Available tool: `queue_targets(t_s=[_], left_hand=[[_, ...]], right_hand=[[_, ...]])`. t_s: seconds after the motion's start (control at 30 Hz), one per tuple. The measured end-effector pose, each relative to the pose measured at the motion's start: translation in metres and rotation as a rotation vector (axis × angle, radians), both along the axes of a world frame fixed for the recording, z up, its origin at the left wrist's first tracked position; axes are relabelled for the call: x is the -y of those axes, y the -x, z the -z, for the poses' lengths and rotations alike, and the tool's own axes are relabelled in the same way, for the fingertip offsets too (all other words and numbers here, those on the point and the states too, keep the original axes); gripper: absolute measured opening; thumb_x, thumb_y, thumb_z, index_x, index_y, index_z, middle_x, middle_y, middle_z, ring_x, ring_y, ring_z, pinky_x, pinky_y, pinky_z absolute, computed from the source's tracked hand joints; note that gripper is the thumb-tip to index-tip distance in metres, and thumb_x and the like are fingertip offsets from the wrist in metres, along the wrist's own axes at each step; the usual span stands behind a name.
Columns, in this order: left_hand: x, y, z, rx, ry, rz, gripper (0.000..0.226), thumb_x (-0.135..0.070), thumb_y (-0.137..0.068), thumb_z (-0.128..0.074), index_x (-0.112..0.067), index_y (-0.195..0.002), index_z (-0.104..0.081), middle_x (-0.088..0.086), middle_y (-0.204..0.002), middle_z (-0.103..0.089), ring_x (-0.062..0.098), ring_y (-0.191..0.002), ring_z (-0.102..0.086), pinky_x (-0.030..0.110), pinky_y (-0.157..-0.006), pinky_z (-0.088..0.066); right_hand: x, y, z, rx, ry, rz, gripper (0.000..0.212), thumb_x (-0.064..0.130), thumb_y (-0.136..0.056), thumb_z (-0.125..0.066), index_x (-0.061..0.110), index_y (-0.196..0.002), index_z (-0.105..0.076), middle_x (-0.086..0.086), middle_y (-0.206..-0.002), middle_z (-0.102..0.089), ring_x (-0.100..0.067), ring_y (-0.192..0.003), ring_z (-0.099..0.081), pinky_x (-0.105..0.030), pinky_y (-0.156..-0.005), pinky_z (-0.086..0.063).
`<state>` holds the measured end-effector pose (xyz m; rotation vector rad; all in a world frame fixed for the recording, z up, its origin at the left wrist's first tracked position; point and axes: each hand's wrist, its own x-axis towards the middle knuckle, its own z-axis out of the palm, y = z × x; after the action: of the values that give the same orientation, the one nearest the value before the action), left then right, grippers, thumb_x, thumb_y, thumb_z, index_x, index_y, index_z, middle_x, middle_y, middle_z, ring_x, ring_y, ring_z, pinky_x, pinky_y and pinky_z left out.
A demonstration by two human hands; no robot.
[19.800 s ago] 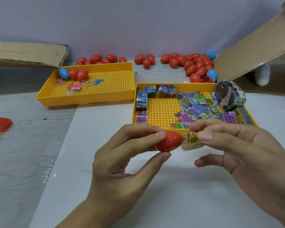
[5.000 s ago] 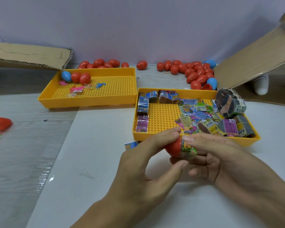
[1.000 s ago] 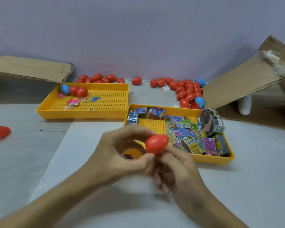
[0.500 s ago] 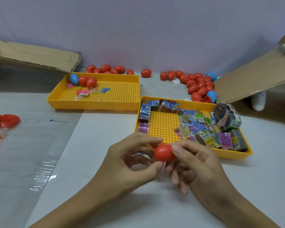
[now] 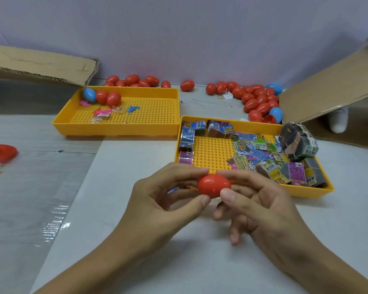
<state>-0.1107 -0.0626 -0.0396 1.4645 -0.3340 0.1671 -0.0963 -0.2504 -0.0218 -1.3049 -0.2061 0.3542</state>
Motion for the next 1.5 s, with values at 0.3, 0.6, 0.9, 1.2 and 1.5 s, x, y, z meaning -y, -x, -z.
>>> queue_targets(t_s=[0.3,0.6,0.9,1.2,1.5], left_hand=[[-0.001,0.0,0.002,0.084,-0.039,0.006,0.035,-0.004,-0.082,-0.066,-0.017,-0.114,-0.073,0.003,-0.118,-0.066,0.029,-0.118,-0.062,0.031,-0.092,-0.055],[0.001,0.002,-0.004,0.04,-0.032,-0.004,0.031,-0.01,-0.082,-0.071,-0.013,-0.113,-0.073,0.008,-0.109,-0.069,0.03,-0.105,-0.068,0.03,-0.088,-0.056],[0.002,0.006,-0.011,-0.076,-0.06,-0.048,0.021,-0.029,-0.08,-0.074,-0.022,-0.1,-0.075,0.004,-0.093,-0.076,0.018,-0.084,-0.073,0.023,-0.077,-0.056],[0.002,0.007,-0.009,-0.055,-0.035,-0.074,0.032,-0.025,-0.073,-0.082,-0.021,-0.103,-0.072,0.004,-0.098,-0.076,0.023,-0.091,-0.074,0.025,-0.08,-0.058],[0.002,0.005,-0.006,-0.033,0.002,-0.116,0.035,-0.024,-0.073,-0.08,-0.026,-0.106,-0.069,0.006,-0.104,-0.073,0.03,-0.096,-0.073,0.027,-0.082,-0.058]], right_hand=[[0.001,0.001,0.002,0.023,0.008,0.01,0.032,0.008,-0.07,-0.076,0.015,-0.102,-0.072,-0.019,-0.097,-0.073,-0.028,-0.081,-0.073,-0.027,-0.044,-0.053],[0.001,0.002,-0.001,0.017,0.009,0.007,0.029,0.018,-0.075,-0.08,0.015,-0.102,-0.074,-0.017,-0.092,-0.073,-0.027,-0.08,-0.072,-0.029,-0.045,-0.053],[0.0,0.004,-0.003,0.018,0.017,-0.002,0.041,0.049,-0.072,-0.08,0.012,-0.088,-0.075,-0.02,-0.082,-0.073,-0.028,-0.066,-0.072,-0.027,-0.045,-0.052],[0.004,0.007,-0.002,0.338,0.339,0.225,0.05,0.062,-0.061,-0.081,0.027,-0.097,-0.076,-0.001,-0.066,-0.064,-0.012,-0.053,-0.054,-0.023,-0.043,-0.043],[0.016,-0.009,0.004,0.952,1.386,0.552,0.069,0.065,-0.073,-0.064,0.013,-0.119,-0.07,-0.006,-0.107,-0.053,-0.024,-0.098,-0.038,-0.034,-0.074,-0.035]])
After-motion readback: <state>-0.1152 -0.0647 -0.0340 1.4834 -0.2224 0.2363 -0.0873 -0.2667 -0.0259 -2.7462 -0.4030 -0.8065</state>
